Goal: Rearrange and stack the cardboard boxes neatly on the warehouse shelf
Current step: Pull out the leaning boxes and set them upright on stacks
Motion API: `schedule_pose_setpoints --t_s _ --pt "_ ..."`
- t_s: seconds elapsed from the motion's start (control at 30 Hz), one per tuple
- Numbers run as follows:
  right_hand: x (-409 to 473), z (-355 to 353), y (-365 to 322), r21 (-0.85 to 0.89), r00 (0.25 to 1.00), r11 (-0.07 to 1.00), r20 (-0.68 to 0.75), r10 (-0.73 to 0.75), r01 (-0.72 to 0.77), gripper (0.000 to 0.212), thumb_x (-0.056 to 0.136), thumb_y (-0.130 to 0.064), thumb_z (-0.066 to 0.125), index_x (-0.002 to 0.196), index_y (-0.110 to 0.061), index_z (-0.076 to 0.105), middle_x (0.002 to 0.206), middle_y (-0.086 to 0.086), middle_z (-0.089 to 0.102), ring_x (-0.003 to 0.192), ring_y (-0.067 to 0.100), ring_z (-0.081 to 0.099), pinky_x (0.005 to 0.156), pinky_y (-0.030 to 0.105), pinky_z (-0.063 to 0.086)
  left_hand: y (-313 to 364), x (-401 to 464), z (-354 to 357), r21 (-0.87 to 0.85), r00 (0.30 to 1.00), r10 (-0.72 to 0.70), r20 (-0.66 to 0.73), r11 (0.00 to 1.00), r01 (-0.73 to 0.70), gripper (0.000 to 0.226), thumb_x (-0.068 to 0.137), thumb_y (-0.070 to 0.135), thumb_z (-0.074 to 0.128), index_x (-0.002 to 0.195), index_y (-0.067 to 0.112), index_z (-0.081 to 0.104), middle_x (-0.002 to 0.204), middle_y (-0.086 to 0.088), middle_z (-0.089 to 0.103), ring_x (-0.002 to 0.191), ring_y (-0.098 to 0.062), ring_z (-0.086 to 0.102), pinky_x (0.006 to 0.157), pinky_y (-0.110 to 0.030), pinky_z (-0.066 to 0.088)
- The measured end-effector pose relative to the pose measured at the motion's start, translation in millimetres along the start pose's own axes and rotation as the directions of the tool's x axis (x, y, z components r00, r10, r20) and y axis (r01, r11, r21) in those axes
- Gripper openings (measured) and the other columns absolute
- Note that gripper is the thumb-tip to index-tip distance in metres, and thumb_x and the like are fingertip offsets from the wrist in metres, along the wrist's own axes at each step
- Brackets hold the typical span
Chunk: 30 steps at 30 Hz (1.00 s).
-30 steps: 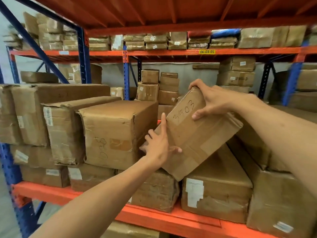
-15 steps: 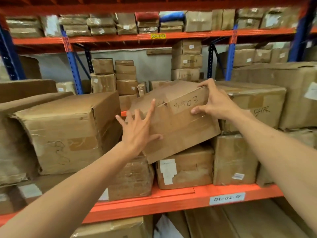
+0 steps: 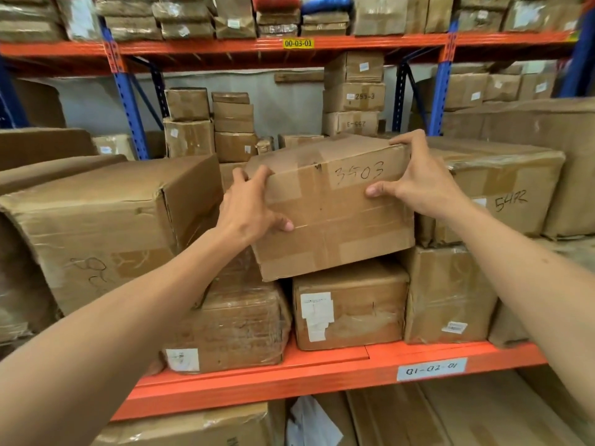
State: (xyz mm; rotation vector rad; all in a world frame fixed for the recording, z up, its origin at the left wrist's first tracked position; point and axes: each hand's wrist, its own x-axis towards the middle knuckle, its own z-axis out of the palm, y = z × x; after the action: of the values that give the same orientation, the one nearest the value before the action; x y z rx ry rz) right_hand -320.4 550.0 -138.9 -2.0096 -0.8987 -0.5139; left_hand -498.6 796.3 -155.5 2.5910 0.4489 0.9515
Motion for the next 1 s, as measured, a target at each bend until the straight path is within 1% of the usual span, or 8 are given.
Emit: schedule_pose_setpoints --t_s 0.3,0.5,0.6,0.7,0.73,0.8,0.87,1.0 --pt "-74.5 35.0 19.4 0.087 0.994 0.994 -0.074 0.074 -0.068 0.088 0.059 -0.055 0.093 0.121 -0.046 0.032 0.098 -0.021 0.054 0.083 -0.011 0.053 0.067 0.010 0.034 -22.9 -31.3 12.5 0.048 0.996 0.087 -0.010 0.995 -0.086 0.092 0.055 0.039 0.096 0.132 0.031 0.047 0.135 -0.007 0.039 0.114 -0.039 0.051 0.095 -0.054 0.051" --pt "-62.9 12.4 21.9 -0.028 0.994 0.996 -0.076 0.083 -0.085 0.088 0.060 -0.054 0.092 0.126 -0.032 0.040 0.104 -0.010 0.058 0.090 0.010 0.054 0.077 0.024 0.040 4.8 -28.1 18.2 0.079 0.996 0.090 0.006 0.993 -0.090 0.093 0.055 0.039 0.096 0.133 0.025 0.048 0.133 -0.012 0.038 0.113 -0.043 0.050 0.093 -0.055 0.049" --pt "-55.7 6.8 18.0 -0.341 0.996 0.939 -0.085 0.009 -0.038 0.086 0.065 -0.065 0.083 0.129 -0.021 0.046 0.103 0.007 0.063 0.087 0.026 0.058 0.070 0.034 0.038 7.9 -23.0 25.9 0.099 0.996 0.086 0.004 0.991 -0.086 0.091 0.057 0.037 0.095 0.134 0.025 0.046 0.137 -0.014 0.037 0.115 -0.044 0.048 0.092 -0.054 0.048" --pt "-55.6 11.3 18.5 -0.565 0.982 0.819 -0.073 -0.172 0.101 0.082 0.075 -0.065 0.077 0.134 -0.015 0.051 0.138 0.021 0.050 0.105 0.042 0.061 0.078 0.049 0.052 3.8 -17.6 29.6 0.114 0.996 0.087 -0.003 0.990 -0.086 0.092 0.059 0.037 0.095 0.136 0.026 0.045 0.141 -0.014 0.036 0.118 -0.045 0.048 0.092 -0.054 0.046" --pt "-56.9 13.7 21.4 -0.596 0.974 0.791 -0.061 -0.217 0.139 0.080 0.079 -0.063 0.075 0.139 -0.016 0.050 0.148 0.022 0.042 0.122 0.044 0.052 0.093 0.058 0.049 2.7 -16.8 30.7 0.126 0.996 0.085 -0.009 0.989 -0.083 0.092 0.059 0.037 0.095 0.136 0.026 0.045 0.140 -0.014 0.036 0.118 -0.045 0.048 0.091 -0.054 0.047" --pt "-59.3 15.9 31.4 -0.687 0.965 0.709 -0.041 -0.257 0.160 0.081 0.085 -0.069 0.063 0.148 -0.021 0.044 0.158 0.020 0.034 0.148 0.042 0.020 0.118 0.066 0.015 3.0 -17.2 32.0 0.141 0.996 0.093 -0.001 0.986 -0.092 0.092 0.059 0.037 0.094 0.136 0.025 0.045 0.140 -0.014 0.036 0.117 -0.045 0.048 0.091 -0.053 0.047" --pt "-56.7 16.5 40.8 -0.699 0.971 0.701 -0.037 -0.236 0.143 0.083 0.087 -0.077 0.050 0.151 -0.026 0.036 0.161 0.015 0.033 0.154 0.039 -0.003 0.117 0.067 -0.010 3.2 -17.3 31.7 0.147 0.995 0.097 0.007 0.984 -0.097 0.091 0.060 0.038 0.094 0.136 0.025 0.045 0.139 -0.014 0.036 0.117 -0.044 0.048 0.091 -0.053 0.047" --pt "-53.7 18.7 45.2 -0.661 0.974 0.731 -0.003 -0.225 0.166 0.088 0.085 -0.079 0.042 0.148 -0.018 0.032 0.156 0.015 0.036 0.153 0.042 -0.006 0.113 0.075 -0.005 3.5 -17.1 29.0 0.171 0.995 0.095 0.030 0.980 -0.099 0.092 0.060 0.040 0.093 0.135 0.023 0.043 0.137 -0.015 0.035 0.117 -0.045 0.047 0.092 -0.055 0.049"
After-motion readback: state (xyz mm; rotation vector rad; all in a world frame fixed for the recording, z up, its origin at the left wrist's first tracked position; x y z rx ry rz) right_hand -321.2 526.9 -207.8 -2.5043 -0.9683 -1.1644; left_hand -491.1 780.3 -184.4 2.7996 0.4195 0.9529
